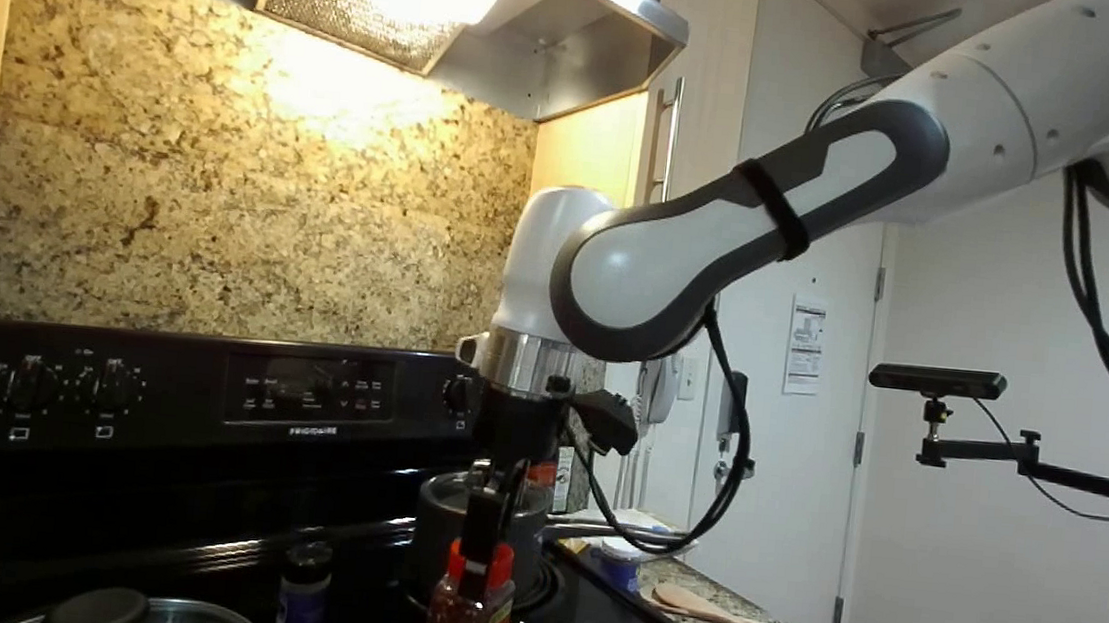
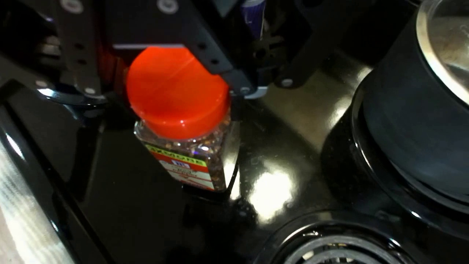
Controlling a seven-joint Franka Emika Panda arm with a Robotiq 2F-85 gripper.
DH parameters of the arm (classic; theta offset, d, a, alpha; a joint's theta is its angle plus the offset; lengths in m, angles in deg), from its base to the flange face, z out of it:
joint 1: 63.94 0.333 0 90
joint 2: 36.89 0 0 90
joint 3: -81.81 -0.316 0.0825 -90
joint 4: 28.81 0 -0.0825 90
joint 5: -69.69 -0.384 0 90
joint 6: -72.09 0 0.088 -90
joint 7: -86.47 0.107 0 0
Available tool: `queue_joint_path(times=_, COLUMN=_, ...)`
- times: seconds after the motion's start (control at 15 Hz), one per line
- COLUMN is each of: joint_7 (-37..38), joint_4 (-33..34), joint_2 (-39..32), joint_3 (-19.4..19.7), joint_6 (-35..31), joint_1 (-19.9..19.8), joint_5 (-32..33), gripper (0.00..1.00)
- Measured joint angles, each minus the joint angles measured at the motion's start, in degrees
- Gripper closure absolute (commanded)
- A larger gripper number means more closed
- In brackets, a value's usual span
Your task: Place the container with the orange lid on the stove
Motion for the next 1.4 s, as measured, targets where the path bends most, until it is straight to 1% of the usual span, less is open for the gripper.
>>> queue_joint_path(times=0.2, joint_7=2.7, joint_4=6.3, joint_2=-4.8, joint_3=-0.4, joint_6=3.2, joint_1=0.9, joint_5=3.7, gripper=0.64)
queue_joint_path(times=0.47, joint_7=3.0, joint_4=13.2, joint_2=-11.1, joint_3=-0.7, joint_6=3.8, joint_1=1.1, joint_5=4.0, gripper=0.64)
queue_joint_path(times=0.67, joint_7=3.0, joint_4=17.1, joint_2=-13.8, joint_3=-0.7, joint_6=3.8, joint_1=1.0, joint_5=3.8, gripper=0.64)
queue_joint_path(times=0.73, joint_7=3.0, joint_4=18.0, joint_2=-14.4, joint_3=-0.7, joint_6=3.8, joint_1=1.0, joint_5=3.8, gripper=0.14)
queue_joint_path(times=0.8, joint_7=3.0, joint_4=18.7, joint_2=-14.9, joint_3=-0.7, joint_6=3.8, joint_1=0.9, joint_5=3.7, gripper=0.13)
queue_joint_path(times=0.93, joint_7=3.0, joint_4=19.7, joint_2=-15.6, joint_3=-0.7, joint_6=3.8, joint_1=0.8, joint_5=3.7, gripper=0.02)
queue_joint_path(times=1.0, joint_7=3.0, joint_4=20.1, joint_2=-15.7, joint_3=-0.7, joint_6=3.8, joint_1=0.8, joint_5=3.7, gripper=0.0)
queue_joint_path(times=1.4, joint_7=3.0, joint_4=21.2, joint_2=-15.0, joint_3=-0.9, joint_6=5.2, joint_1=1.0, joint_5=3.7, gripper=0.0)
